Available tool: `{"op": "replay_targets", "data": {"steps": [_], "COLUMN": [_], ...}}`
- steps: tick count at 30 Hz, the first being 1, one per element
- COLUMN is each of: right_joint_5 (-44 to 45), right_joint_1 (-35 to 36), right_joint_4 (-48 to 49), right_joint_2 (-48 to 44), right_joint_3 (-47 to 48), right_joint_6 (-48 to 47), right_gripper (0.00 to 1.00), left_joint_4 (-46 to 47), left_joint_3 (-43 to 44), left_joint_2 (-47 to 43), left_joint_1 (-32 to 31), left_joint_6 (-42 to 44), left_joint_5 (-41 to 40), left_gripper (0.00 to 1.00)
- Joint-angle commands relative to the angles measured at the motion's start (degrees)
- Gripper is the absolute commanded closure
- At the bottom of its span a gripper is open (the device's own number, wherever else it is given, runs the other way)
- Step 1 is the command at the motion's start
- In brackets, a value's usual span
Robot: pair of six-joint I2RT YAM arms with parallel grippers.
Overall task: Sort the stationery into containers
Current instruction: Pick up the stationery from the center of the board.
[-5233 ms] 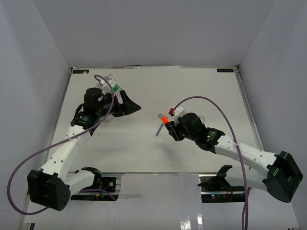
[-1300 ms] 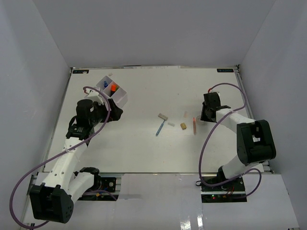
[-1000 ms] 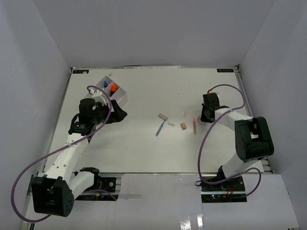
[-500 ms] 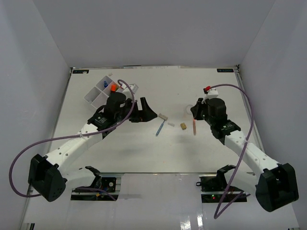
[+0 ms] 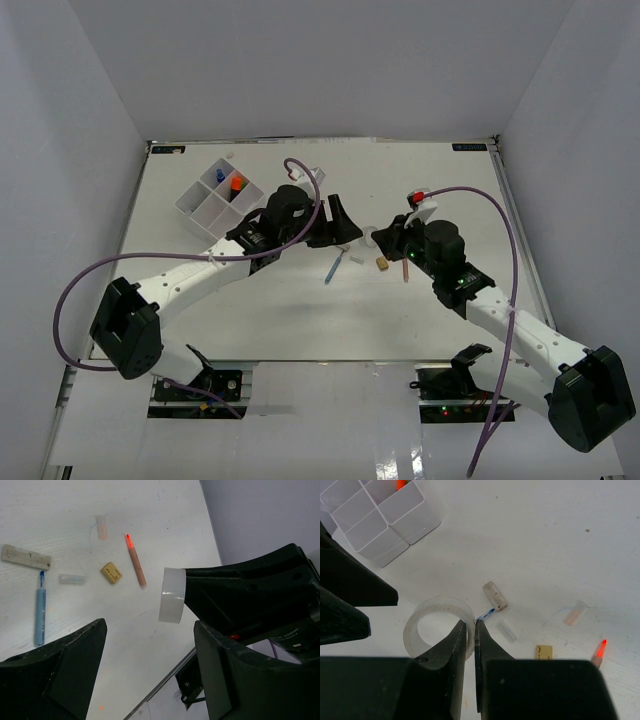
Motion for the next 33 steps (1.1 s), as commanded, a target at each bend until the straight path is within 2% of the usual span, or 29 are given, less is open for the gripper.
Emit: {"op": "replay_targets", "data": {"steps": [1,11,20,24,27,29,33], "right_joint_5": [-1.92,-2.71,-2.45,-1.92,-1.74,-1.66,-1.04], "right_joint_1": [0.51,0.69,0.6,0.6,0.6,0.6,0.6], "right_joint_4": [4.08,3.9,3.37,3.64,3.64,3.64,3.81], "right_joint_2": [0.81,2.83,5.65,6.53,7.14,7.58,8.02], "right_joint_3": [0.23,1.9,3.57,4.1,4.71,5.06,5.5], "right_joint_6": [1.74,2.7,3.14,3.14,3.06,2.97,2.7], "right_gripper": [0.92,0.92,0.92,0.92,0.92,0.92,0.91], "left_joint_4": [3.85,6.93,8.07,8.07,7.99,8.07,7.2], "left_joint_3": [2.25,3.66,4.62,4.63,4.54,4.45,4.36], "left_joint_2": [0.42,5.25,7.98,8.68,9.03,9.03,8.77], "left_joint_1": [-0.4,-0.48,-0.57,-0.48,-0.48,-0.4,-0.31], "left_joint_6": [-0.71,1.76,3.78,4.48,4.83,5.27,6.15], "left_joint_5": [-0.56,1.9,4.19,4.72,5.07,4.9,3.76], "left_gripper": [0.2,0.26,0.44,0.56,0.69,0.81,0.93]}}
